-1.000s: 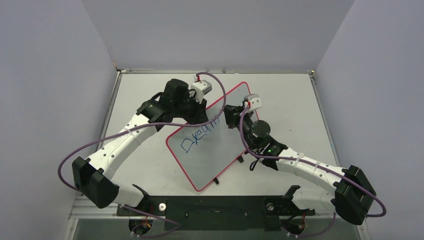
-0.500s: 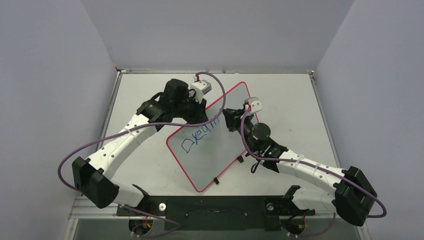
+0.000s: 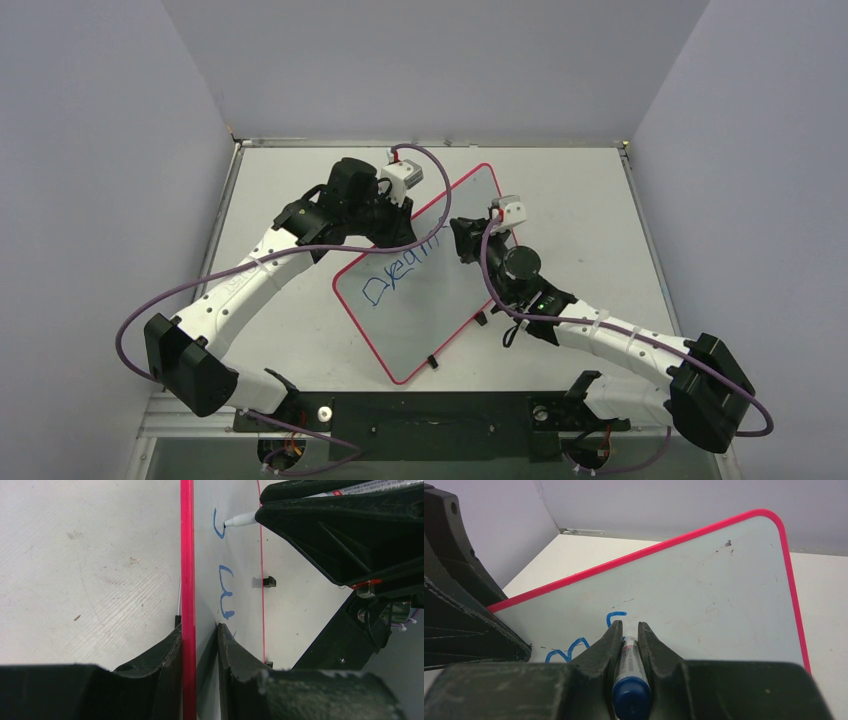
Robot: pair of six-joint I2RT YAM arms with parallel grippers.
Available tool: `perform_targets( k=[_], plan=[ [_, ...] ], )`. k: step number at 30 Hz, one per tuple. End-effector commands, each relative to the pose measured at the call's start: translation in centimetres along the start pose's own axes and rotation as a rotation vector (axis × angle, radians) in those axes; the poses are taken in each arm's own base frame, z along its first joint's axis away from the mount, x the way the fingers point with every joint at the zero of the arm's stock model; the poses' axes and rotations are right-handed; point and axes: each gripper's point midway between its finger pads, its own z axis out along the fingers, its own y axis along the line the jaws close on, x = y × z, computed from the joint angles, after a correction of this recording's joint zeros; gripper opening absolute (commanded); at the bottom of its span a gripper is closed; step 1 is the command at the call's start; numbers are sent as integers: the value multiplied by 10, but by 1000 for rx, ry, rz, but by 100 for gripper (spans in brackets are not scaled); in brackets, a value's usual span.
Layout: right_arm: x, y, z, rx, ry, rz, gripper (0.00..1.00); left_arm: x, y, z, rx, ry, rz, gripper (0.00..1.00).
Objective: Write a sentence on the whiteboard
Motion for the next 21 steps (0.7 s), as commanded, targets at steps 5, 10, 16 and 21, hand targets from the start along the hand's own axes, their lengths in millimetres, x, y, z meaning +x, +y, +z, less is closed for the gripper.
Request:
perform_targets(
  k=[5, 10, 16, 21],
  plan=[
    [-5, -13, 2, 49, 0, -25, 0, -31, 8, -16, -56, -125, 107, 0],
    [0, -15, 2, 56, 15, -33, 0, -32, 8, -17, -57, -129, 108, 0],
    [9, -19, -3, 61, 37, -35, 0, -34, 7, -19, -58, -132, 109, 0],
    [12, -18, -6, 54, 45, -25, 0, -34, 7, -20, -57, -133, 110, 0]
  ],
)
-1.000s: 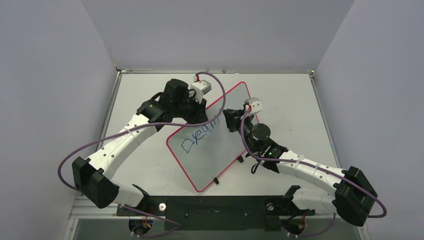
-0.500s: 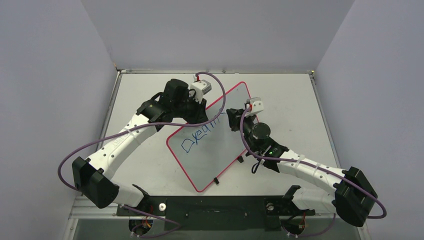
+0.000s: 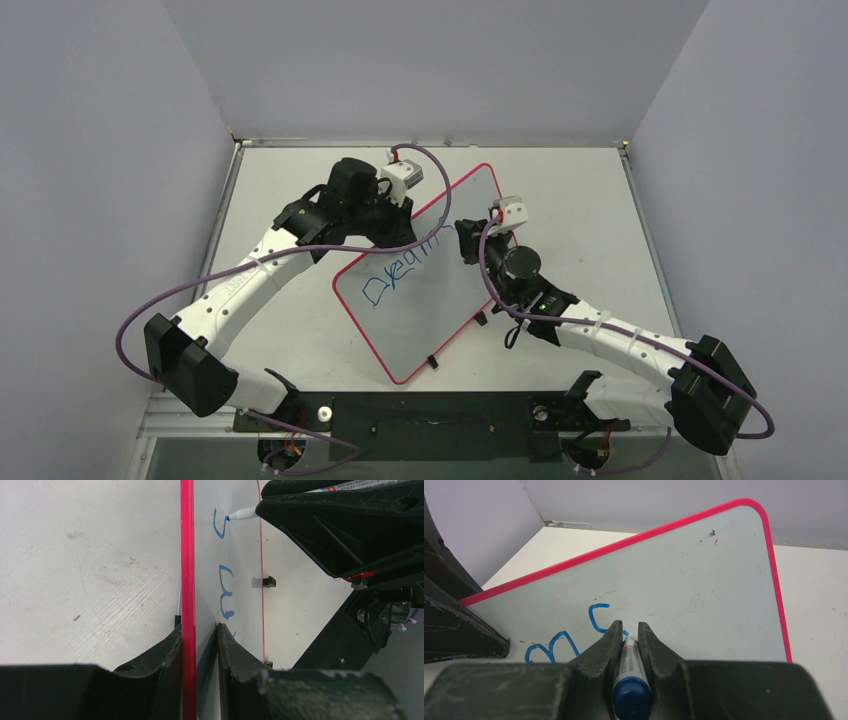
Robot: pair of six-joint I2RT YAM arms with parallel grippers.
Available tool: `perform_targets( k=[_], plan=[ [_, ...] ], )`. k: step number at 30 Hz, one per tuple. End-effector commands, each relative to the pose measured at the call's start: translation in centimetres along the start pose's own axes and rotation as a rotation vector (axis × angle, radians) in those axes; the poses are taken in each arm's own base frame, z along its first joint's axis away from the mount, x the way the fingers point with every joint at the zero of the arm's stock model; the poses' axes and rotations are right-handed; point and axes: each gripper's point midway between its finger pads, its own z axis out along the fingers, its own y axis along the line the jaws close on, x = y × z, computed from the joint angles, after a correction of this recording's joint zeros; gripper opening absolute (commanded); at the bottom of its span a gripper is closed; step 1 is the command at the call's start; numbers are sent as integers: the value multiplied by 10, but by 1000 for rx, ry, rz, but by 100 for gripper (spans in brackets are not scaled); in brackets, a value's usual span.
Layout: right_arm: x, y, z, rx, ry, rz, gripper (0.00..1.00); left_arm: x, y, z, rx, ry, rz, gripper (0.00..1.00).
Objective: Write a sentence on the whiteboard
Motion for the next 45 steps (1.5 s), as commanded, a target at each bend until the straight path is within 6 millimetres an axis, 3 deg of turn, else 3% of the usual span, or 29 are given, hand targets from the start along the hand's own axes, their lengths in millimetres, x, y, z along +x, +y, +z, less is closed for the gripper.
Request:
perform_targets(
  k=[1, 10, 23, 27, 34, 45],
  plan=[
    [7, -5, -5, 6, 23, 5, 0, -34, 7, -20, -56, -133, 111, 0],
    [13, 4, -6, -33, 41, 44, 0, -34, 7, -18, -56, -133, 110, 0],
    [-1, 30, -14, -123, 23, 93, 0, -35, 7, -19, -57, -133, 110, 0],
    [-14, 38, -22, -160, -5, 109, 0, -35, 7, -19, -56, -131, 111, 0],
    [-48, 34, -39, -164, -75, 129, 0, -38, 5, -25, -56, -140, 112, 0],
    [-60, 26, -53, -160, -132, 113, 0, -40, 6, -34, -81, -144, 89, 0]
  ],
)
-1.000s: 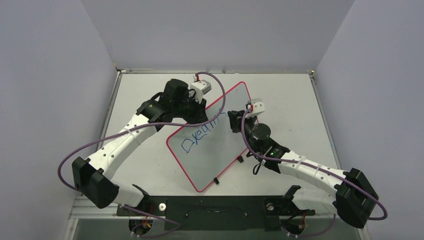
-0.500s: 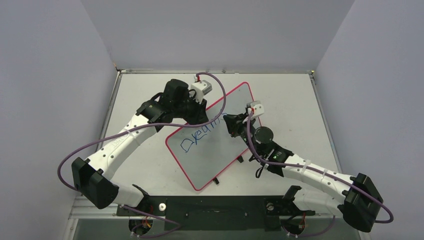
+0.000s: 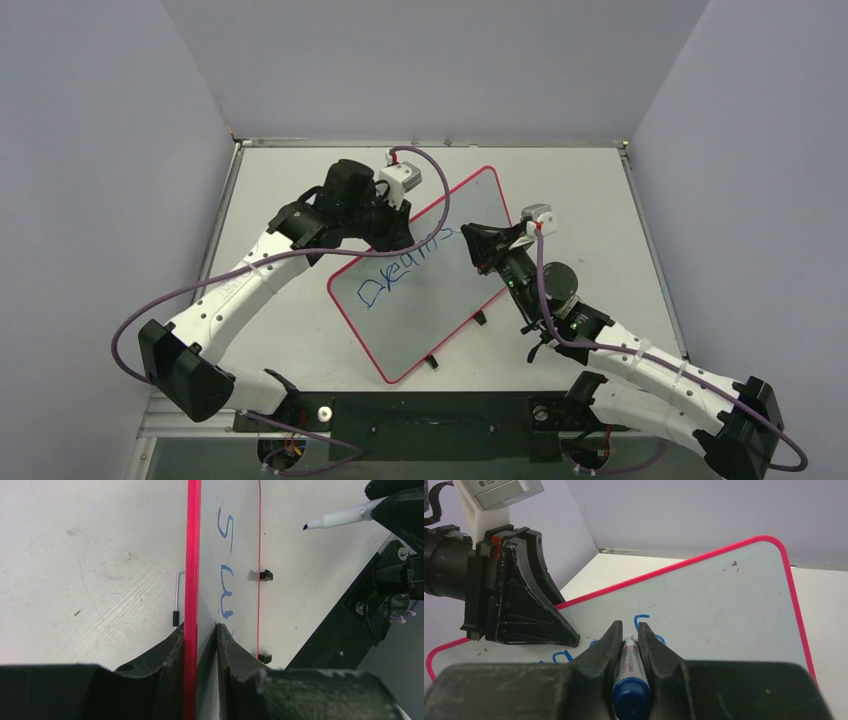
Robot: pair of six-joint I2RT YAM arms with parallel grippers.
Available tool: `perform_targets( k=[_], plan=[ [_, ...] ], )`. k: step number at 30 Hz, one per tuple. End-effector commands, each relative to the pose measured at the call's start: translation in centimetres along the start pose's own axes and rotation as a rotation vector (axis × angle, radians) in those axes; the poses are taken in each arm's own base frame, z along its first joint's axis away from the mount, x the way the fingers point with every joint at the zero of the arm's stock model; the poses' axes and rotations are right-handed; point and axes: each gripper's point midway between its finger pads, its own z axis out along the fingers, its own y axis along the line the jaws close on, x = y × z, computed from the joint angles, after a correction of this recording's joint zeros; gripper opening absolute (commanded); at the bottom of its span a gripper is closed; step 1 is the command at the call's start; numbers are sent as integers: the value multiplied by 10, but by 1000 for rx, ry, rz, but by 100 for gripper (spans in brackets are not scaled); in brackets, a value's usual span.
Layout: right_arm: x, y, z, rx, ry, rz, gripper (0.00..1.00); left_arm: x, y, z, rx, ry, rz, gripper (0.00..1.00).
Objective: Write a sentence on the whiteboard
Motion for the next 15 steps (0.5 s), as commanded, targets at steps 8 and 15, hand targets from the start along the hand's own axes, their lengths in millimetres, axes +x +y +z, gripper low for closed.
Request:
perform_targets(
  k=[8, 15],
  plan=[
    [1, 6, -20, -94, -49, -58, 0, -49, 13, -14, -97, -137, 62, 0],
    [22, 51, -32, -355, -36, -53, 0, -44, 24, -8, -140, -164, 62, 0]
  ],
)
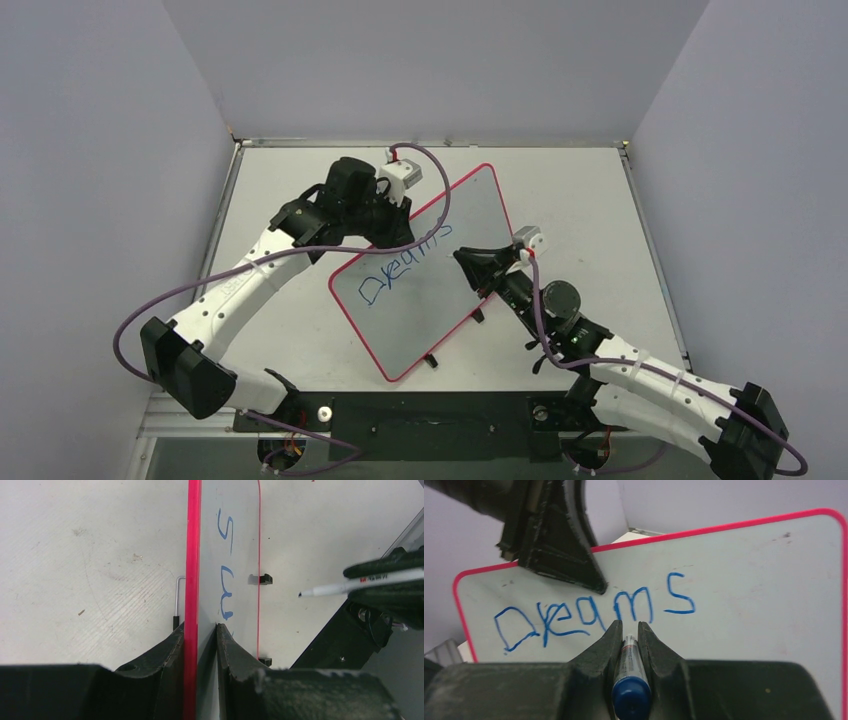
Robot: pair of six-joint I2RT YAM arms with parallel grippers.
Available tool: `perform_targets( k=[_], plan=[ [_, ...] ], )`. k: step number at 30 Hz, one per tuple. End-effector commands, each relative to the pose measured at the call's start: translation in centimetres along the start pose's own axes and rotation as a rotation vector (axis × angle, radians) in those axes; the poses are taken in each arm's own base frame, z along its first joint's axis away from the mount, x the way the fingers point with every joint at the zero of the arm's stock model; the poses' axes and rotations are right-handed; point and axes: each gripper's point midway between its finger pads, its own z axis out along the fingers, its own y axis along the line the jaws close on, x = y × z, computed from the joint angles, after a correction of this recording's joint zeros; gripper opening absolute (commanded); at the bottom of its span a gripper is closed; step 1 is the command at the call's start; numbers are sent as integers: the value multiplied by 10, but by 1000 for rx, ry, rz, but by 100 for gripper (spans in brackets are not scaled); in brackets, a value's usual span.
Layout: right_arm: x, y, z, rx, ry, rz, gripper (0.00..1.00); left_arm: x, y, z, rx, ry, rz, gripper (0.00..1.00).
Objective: Write a sentence on the whiteboard
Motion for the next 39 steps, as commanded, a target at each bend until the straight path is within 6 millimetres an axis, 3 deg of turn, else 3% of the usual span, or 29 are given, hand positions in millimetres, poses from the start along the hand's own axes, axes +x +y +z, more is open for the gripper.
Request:
perform_targets(
  k=[1, 8, 24, 30, 39],
  plan=[
    [-9, 43, -1, -208, -62, -3, 0, -37, 22, -7, -122, -170, 72, 0],
    [11, 96, 0, -360, -39, -21, 0, -32, 33, -5, -179, -178, 61, 0],
    [55, 176, -12, -530, -4, -47, 0, -27, 36, -4, -185, -207, 69, 0],
    [66, 189, -12, -530, -6, -61, 0, -27, 40, -6, -203, -209, 69, 0],
    [69, 188, -11, -490, -56, -91, 0, -26, 41, -8, -203, -213, 60, 0]
  ],
)
